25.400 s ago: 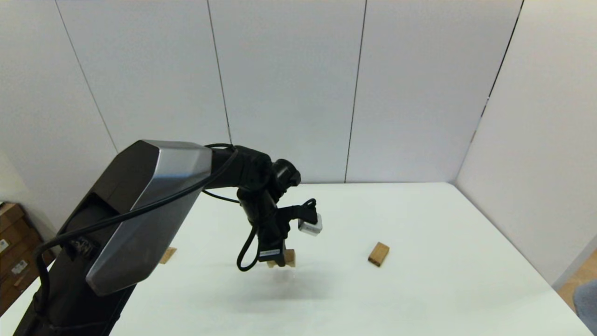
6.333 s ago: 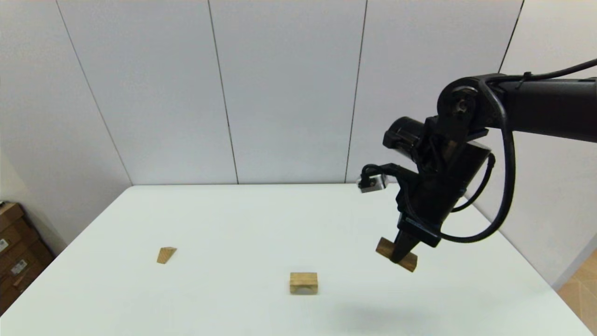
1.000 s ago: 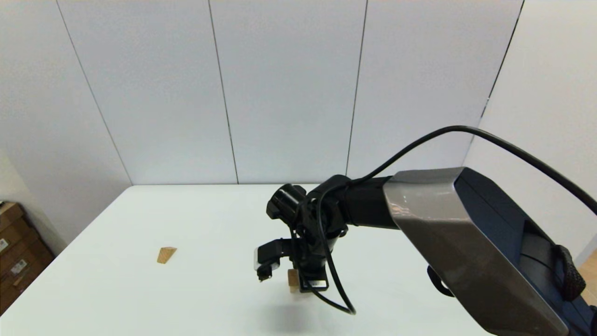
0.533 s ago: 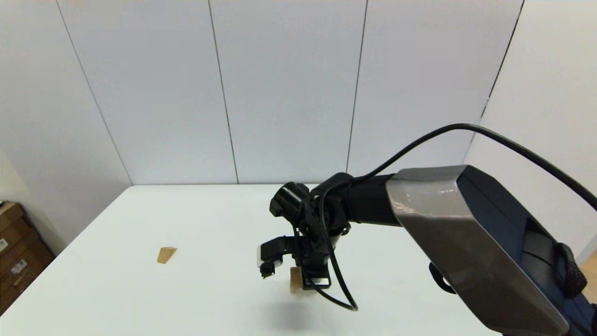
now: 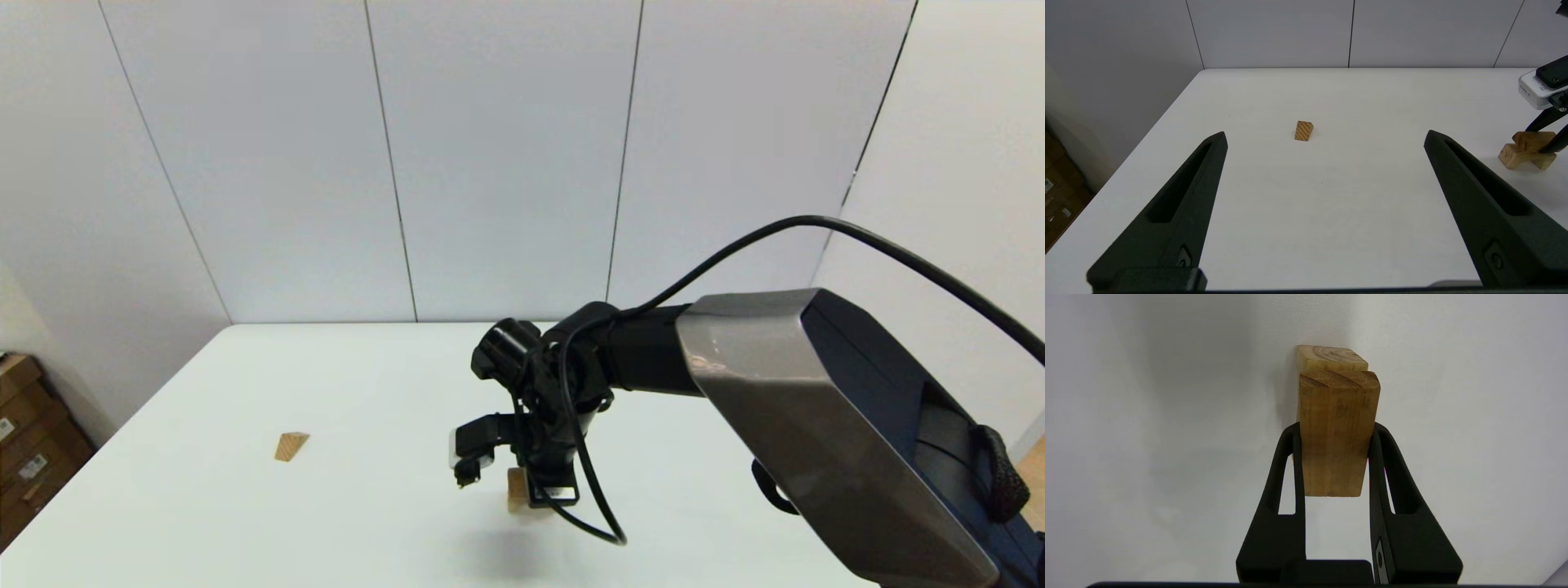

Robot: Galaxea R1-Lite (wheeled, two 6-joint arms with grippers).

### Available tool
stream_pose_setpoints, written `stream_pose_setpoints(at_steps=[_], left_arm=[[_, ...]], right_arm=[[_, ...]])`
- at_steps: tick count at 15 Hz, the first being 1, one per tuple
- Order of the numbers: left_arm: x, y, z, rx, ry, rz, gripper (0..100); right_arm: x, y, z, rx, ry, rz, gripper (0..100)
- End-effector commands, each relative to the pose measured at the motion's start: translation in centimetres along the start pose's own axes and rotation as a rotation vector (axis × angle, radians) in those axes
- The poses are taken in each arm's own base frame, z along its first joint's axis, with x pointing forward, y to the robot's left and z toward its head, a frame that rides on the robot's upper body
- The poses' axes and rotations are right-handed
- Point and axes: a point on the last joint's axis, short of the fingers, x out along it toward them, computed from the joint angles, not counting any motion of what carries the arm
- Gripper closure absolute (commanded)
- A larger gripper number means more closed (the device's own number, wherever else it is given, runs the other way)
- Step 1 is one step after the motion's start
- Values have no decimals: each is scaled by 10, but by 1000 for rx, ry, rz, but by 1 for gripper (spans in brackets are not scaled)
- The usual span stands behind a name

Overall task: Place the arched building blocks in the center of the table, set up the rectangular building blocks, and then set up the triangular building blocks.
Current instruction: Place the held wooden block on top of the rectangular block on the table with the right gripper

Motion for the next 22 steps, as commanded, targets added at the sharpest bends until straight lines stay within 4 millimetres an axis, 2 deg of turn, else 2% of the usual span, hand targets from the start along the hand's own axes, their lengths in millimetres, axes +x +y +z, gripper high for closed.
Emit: stream_pose_setpoints(at_steps=[1,22], left_arm=[[0,0,0,0,1,0,0],[0,0,0,0,1,0,0]], right_arm=[[-1,1,1,-8,2,5,100],[1,4,4,-12,3,4,100]])
